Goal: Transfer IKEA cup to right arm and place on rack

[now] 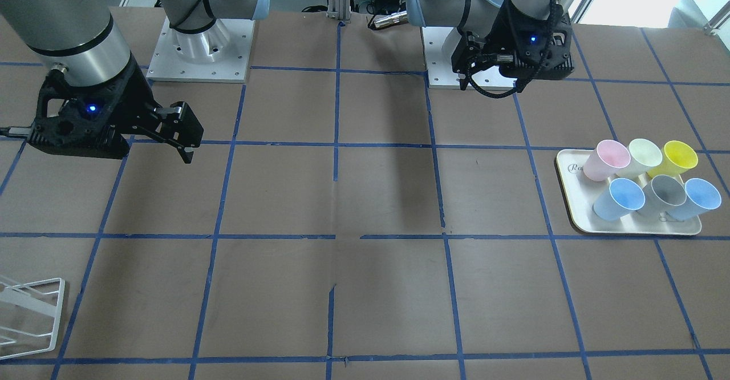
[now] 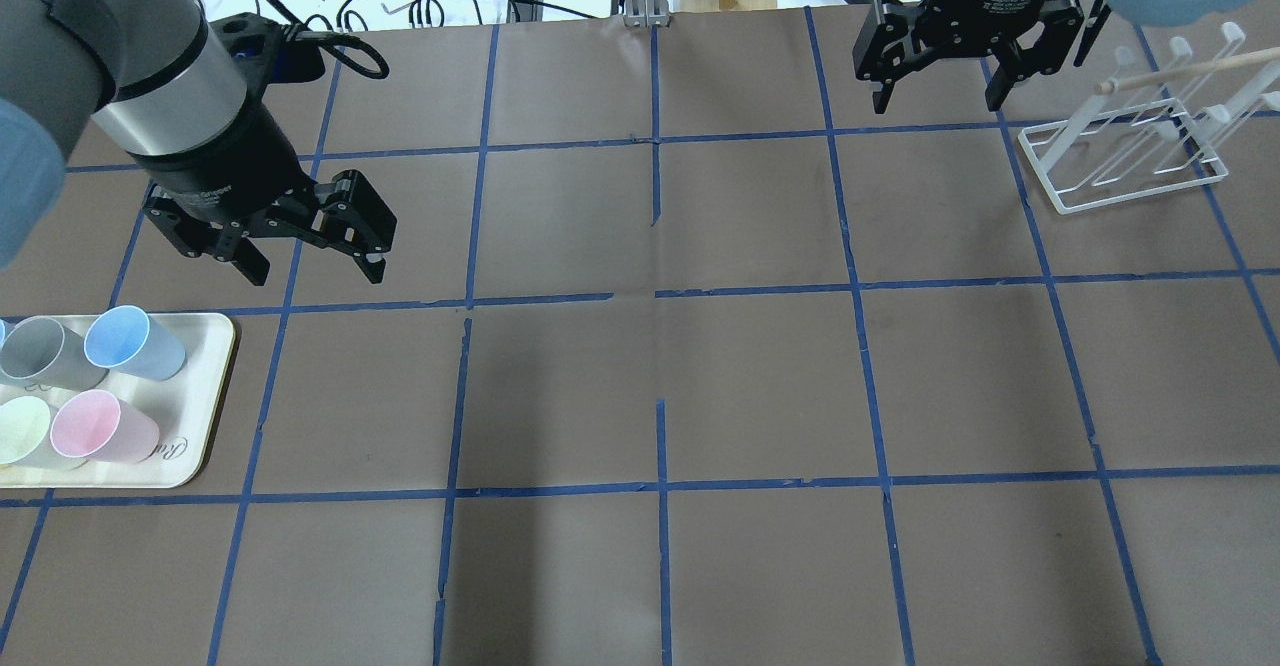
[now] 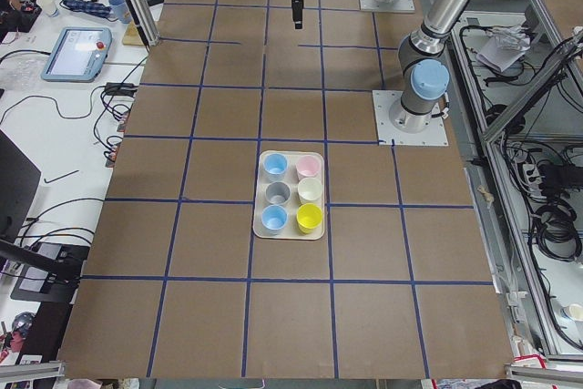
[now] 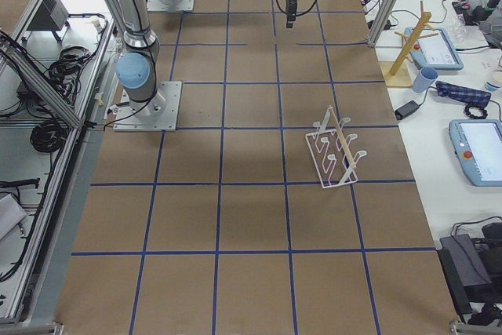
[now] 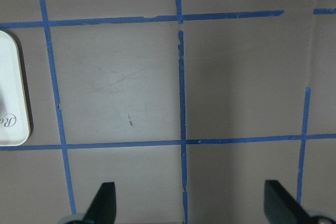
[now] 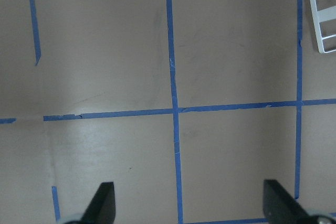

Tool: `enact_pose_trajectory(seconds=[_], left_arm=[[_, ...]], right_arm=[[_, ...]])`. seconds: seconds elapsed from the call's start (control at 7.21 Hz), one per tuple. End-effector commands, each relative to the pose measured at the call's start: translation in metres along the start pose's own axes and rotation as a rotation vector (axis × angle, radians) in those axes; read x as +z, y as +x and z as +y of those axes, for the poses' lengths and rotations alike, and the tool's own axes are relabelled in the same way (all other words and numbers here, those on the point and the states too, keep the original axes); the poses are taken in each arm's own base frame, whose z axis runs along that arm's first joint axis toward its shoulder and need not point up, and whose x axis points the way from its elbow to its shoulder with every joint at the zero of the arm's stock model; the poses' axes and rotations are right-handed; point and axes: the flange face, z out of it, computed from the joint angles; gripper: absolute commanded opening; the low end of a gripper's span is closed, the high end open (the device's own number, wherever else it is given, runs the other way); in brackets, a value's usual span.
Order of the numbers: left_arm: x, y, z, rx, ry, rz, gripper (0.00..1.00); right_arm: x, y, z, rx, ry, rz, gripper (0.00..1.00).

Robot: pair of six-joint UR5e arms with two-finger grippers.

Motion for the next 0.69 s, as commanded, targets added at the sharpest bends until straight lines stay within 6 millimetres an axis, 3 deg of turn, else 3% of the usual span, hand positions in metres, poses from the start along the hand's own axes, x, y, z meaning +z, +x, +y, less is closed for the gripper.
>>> enact_pose_trajectory(seconds=[0.0, 0.55], left_arm=[[0.0003, -0.0001, 0.0, -0.001, -0.001, -0.001, 1.0], [0.0031, -0.0025, -0.0058, 0.008, 0.004, -0.002, 1.0]], right_arm=[[-0.0001, 0.0006, -0.0002, 0.0, 0.001, 0.003, 1.0], [-0.0002, -0.0004, -0.0001, -0.001, 0.002, 0.002, 1.0]])
